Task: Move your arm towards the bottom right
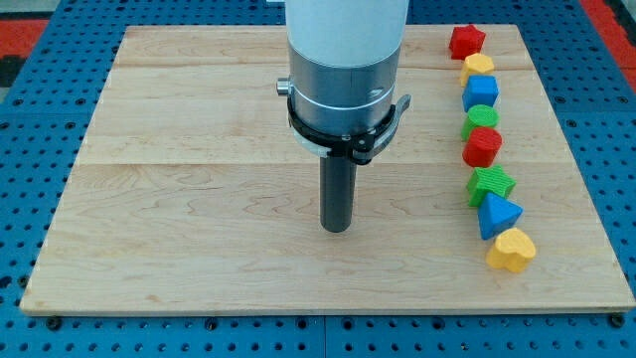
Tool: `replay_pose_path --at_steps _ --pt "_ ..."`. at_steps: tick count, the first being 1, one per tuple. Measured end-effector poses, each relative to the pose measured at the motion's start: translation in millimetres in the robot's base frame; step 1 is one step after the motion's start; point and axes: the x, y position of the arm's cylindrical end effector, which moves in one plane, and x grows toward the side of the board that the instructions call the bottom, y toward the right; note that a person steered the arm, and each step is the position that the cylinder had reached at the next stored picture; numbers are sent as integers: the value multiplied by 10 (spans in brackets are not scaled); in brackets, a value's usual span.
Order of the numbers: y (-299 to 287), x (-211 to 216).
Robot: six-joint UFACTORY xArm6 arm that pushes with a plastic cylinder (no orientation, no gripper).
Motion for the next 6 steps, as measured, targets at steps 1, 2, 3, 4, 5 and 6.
replay_pose_path --at_steps 1,2,3,4,5,6 --pt "244 232" --pt "588 631" --pt "810 792" --pt "1003 868" --pt "1508 930" --pt "2339 893"
